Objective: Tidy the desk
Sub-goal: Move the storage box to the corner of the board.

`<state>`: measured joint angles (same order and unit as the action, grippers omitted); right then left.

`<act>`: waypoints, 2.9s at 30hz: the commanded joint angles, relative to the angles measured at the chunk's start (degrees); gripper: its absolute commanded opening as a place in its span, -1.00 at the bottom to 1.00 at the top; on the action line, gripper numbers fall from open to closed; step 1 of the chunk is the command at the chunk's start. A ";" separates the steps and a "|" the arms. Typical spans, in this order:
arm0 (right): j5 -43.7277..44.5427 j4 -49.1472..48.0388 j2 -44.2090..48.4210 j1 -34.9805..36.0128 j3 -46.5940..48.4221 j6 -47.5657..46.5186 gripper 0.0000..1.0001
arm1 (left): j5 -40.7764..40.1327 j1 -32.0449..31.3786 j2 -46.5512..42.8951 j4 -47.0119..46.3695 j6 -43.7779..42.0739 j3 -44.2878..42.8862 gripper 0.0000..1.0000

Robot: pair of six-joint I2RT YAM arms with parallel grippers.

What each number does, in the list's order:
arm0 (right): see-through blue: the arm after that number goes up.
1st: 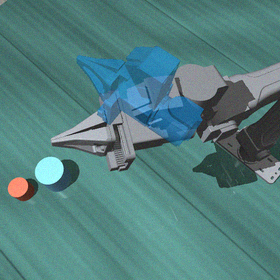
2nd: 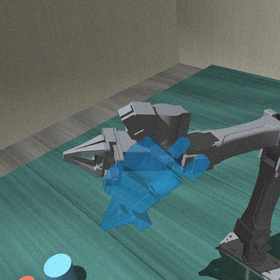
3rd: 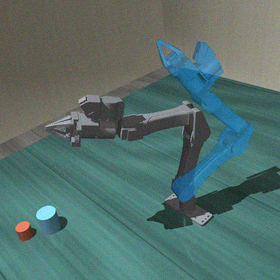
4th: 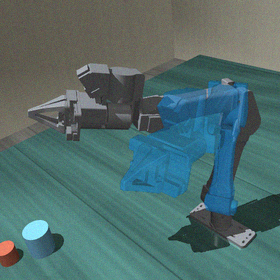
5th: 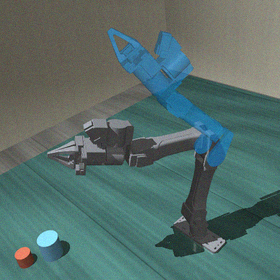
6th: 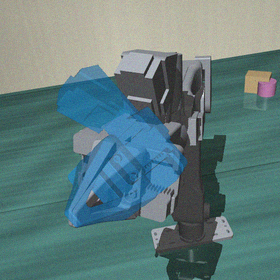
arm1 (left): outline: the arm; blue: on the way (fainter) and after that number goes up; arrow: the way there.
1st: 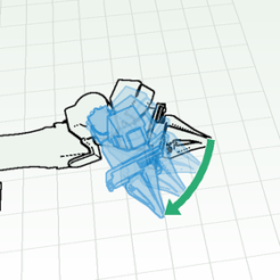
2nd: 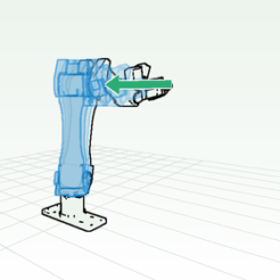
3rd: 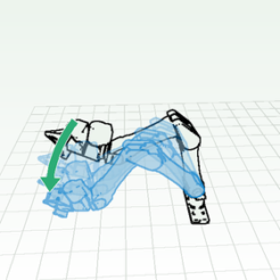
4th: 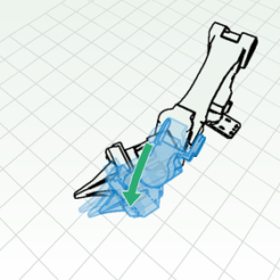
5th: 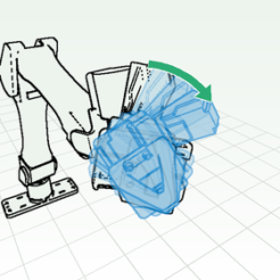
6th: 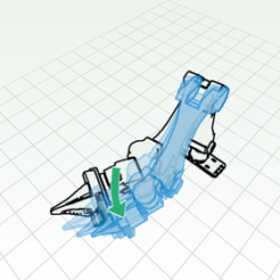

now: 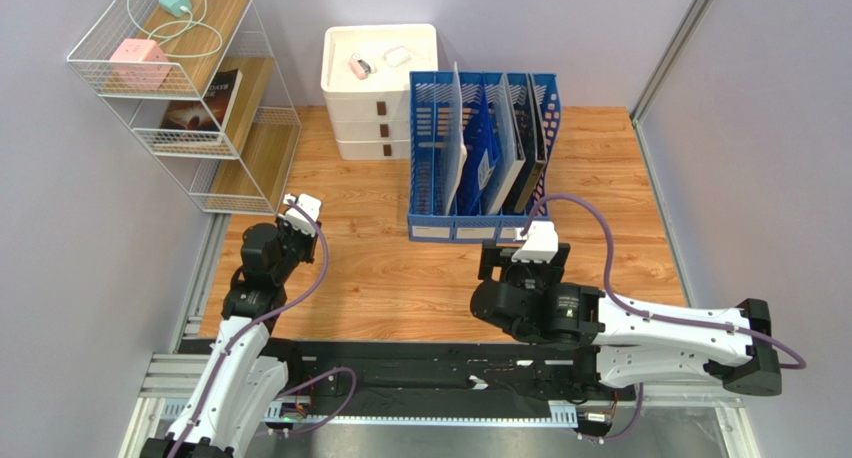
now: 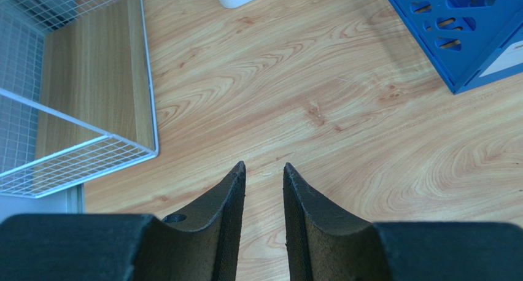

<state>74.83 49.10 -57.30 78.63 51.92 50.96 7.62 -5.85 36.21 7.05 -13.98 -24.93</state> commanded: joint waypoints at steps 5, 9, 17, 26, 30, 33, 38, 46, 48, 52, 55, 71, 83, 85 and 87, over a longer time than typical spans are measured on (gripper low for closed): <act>14.20 18.26 -5.88 -0.85 2.56 32.39 1.00 | 3.02 0.40 1.67 -2.65 0.71 -0.65 -0.29; 12.37 3.22 -17.73 -0.76 8.71 9.72 1.00 | 2.84 0.40 0.36 -2.57 0.44 0.05 -0.29; -13.85 -29.12 -29.73 -10.14 16.48 -22.46 0.60 | 2.40 0.40 0.62 -2.30 0.18 -0.12 -0.29; -19.45 -33.11 -34.36 -16.05 19.43 -28.28 1.00 | 3.10 0.40 -0.44 -2.04 -0.08 -0.03 -0.29; -24.46 -33.98 -35.86 -19.38 19.62 -28.11 1.00 | 2.84 0.40 -0.70 -1.69 -0.17 -0.03 -0.29; -24.64 -34.07 -37.27 -20.97 19.45 -27.93 1.00 | 2.93 0.40 -1.05 -1.60 -0.17 0.05 -0.29; -29.91 -35.91 -41.04 -24.14 19.18 -26.87 1.00 | 3.19 0.40 -1.14 -1.42 -0.17 -0.12 -0.29; -28.95 -36.71 -47.91 -25.89 24.19 -26.62 1.00 | 3.02 0.40 -1.75 -0.99 -0.35 -0.03 -0.29; -27.72 -36.53 -47.99 -26.94 23.75 -25.22 1.00 | 3.02 0.40 -1.84 -1.16 -0.44 -0.03 -0.29; -27.63 -33.90 -47.91 -29.67 21.56 -21.27 1.00 | 3.19 0.40 -2.02 -1.07 -0.35 -0.03 -0.29; -27.98 -33.02 -46.51 -31.78 17.61 -17.84 1.00 | 3.02 0.40 -2.28 -0.72 -0.44 -0.03 -0.29; -19.90 -25.99 -25.59 -37.32 -0.23 -2.62 1.00 | 4.86 0.40 -2.63 0.33 -0.70 -0.03 -0.29; -31.59 -26.79 -43.31 -49.71 17.57 -21.66 1.00 | 5.13 0.40 -3.07 0.68 -0.61 -0.12 -0.29; -30.97 -25.82 -49.12 -49.80 25.20 -25.98 1.00 | 5.21 0.40 -3.07 0.60 -0.70 -0.12 -0.29; -29.31 -24.58 -52.55 -49.80 29.80 -30.12 1.00 | 4.95 0.40 -3.16 0.51 -0.61 -0.12 -0.29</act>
<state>44.86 23.38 -103.48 29.36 71.88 32.38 11.73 -5.85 33.56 8.01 -14.20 -24.91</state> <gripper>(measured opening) 1.000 0.356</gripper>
